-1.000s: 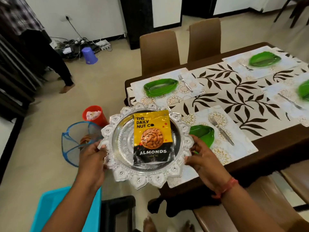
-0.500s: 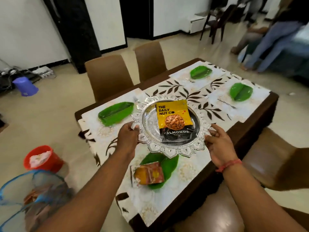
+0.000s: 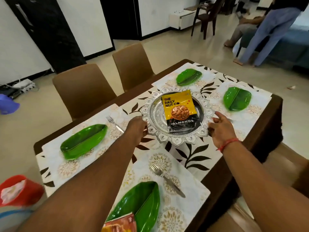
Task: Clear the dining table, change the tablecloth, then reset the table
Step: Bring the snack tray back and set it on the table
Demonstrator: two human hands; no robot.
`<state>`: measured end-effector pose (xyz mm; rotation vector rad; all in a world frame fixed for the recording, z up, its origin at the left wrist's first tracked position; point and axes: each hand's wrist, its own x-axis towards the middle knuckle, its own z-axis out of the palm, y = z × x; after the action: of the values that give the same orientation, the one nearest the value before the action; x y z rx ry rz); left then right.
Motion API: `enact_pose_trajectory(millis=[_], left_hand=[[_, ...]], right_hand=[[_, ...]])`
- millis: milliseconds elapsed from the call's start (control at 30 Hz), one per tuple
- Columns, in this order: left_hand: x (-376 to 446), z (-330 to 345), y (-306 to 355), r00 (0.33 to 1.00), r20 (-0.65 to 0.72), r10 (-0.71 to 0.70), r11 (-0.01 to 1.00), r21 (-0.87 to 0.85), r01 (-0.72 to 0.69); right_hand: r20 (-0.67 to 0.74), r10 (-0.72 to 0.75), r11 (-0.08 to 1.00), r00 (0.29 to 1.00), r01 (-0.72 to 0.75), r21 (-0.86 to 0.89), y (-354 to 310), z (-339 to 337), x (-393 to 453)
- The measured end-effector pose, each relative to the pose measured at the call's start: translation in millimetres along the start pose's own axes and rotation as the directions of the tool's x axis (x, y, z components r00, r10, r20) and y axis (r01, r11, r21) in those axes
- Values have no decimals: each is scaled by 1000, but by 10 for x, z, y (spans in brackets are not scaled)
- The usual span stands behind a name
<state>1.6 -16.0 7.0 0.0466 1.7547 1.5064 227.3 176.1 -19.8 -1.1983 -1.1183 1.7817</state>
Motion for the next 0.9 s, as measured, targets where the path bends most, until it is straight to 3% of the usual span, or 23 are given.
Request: enact_pose_trajectory(millis=[333, 433, 500, 600, 667, 767, 833, 900], left_hand=[[613, 239, 103, 998, 66, -18, 997, 77, 12], [725, 104, -22, 998, 65, -11, 980, 199, -2], [620, -70, -238, 997, -5, 81, 913, 401, -72], [270, -497, -778, 961, 15, 275, 678, 705, -206], [22, -897, -1217, 951, 78, 299, 528, 817, -232], [-312, -1528, -1826, 958, 94, 271, 357, 915, -191], [-630, -1919, -2113, 969, 70, 236, 330, 932, -148], [-844, -2138, -2324, 980, 62, 189, 334, 934, -123]], right_hand=[[-9, -7, 996, 1000, 6, -91, 314, 58, 823], [-37, 12, 991, 999, -17, -134, 404, 3, 675], [-144, -28, 961, 989, -14, -278, 574, -53, 408], [-207, -150, 864, 967, 26, -503, 999, -39, -187], [-117, -219, 802, 969, 111, -587, 1329, 78, -699], [128, -255, 681, 958, 272, -680, 1848, 316, -1521], [301, -239, 560, 923, 384, -734, 2189, 519, -2068], [410, -129, 452, 903, 422, -786, 2411, 647, -2396]])
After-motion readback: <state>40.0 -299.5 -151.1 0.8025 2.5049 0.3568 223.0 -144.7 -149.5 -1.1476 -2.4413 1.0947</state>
